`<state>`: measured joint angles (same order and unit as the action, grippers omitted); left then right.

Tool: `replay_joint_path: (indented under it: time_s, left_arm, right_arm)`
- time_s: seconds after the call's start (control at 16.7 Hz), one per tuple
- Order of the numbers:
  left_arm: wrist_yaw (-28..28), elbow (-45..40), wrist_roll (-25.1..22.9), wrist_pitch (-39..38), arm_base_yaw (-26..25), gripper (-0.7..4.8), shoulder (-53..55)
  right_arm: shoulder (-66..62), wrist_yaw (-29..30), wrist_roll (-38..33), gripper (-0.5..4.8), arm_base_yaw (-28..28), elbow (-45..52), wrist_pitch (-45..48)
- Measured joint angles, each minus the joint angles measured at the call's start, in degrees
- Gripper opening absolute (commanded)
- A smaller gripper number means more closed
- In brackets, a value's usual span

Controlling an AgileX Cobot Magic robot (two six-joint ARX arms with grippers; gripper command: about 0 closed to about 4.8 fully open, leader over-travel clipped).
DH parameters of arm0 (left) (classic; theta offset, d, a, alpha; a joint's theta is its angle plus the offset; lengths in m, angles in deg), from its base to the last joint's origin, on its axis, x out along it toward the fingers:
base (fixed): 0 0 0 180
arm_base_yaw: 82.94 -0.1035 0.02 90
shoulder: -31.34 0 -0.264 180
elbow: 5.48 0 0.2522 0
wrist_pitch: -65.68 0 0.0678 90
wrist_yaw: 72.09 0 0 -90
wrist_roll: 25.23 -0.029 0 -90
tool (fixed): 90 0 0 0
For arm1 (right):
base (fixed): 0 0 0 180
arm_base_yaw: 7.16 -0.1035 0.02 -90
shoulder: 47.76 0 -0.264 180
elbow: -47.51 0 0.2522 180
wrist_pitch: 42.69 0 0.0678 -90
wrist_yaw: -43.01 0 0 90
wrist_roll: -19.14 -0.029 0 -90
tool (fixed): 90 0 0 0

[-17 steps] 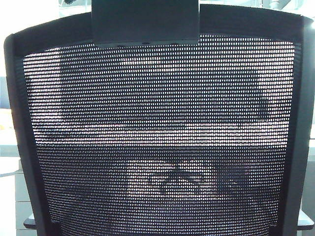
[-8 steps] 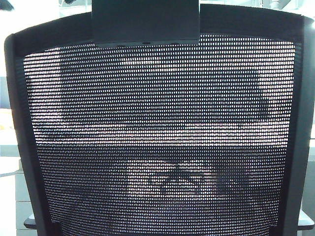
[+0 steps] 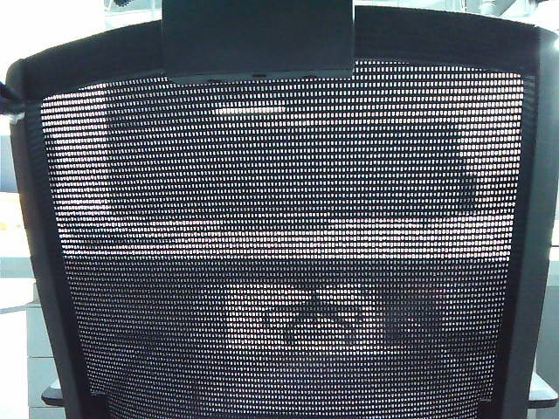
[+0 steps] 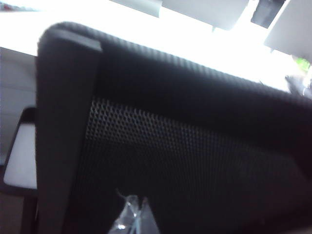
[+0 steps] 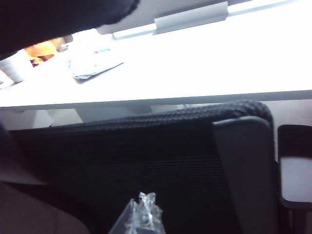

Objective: Push the black chair under the table.

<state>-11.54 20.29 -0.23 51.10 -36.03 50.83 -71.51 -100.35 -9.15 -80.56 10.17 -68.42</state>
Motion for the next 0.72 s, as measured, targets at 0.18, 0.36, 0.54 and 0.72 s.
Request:
replay_joint_path:
  time_s: [0.18,0.36,0.54,0.72]
  left_arm:
    - [-1.0,-0.7,-1.7,4.4,0.0,-0.06,0.0]
    - [-0.7,-0.7,-1.9,4.9,0.0,-0.06,0.1]
    - [3.0,-0.7,-2.3,6.2,-2.2,-0.06,1.8]
    - [6.1,-0.7,-2.3,8.6,-6.5,-0.06,4.4]
  right_arm:
    - [0.0,1.4,-0.2,-0.05,3.1,0.3,-0.1]
    - [-0.8,7.3,-0.2,-0.05,9.6,0.3,-0.1]
    - [-2.7,14.7,-0.2,-0.05,15.0,0.3,0.0]
    - [-6.6,17.5,0.0,-0.05,16.8,0.3,2.2]
